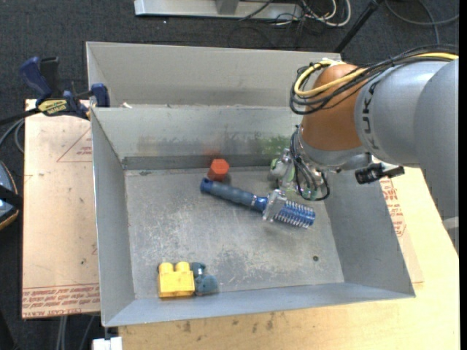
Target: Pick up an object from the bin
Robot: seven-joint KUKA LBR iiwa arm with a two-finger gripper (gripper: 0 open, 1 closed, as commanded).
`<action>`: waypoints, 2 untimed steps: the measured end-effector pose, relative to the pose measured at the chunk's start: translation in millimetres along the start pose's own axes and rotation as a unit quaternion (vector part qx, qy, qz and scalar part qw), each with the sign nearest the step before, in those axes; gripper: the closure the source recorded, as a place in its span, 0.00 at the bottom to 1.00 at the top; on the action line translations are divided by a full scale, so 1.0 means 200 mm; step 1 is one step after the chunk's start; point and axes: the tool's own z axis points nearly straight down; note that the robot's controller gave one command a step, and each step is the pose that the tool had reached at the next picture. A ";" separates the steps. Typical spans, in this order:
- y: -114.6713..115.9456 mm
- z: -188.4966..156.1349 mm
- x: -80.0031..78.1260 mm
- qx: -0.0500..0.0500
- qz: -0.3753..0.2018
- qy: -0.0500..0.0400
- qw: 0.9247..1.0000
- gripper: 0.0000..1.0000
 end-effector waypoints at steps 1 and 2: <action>0.02 0.11 0.00 -0.001 0.083 -0.001 0.997 0.00; 0.02 0.10 -0.01 0.000 0.081 -0.001 0.997 0.00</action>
Offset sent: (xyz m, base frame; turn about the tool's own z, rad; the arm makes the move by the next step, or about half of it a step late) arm -0.0032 0.0028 -0.0299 0.1698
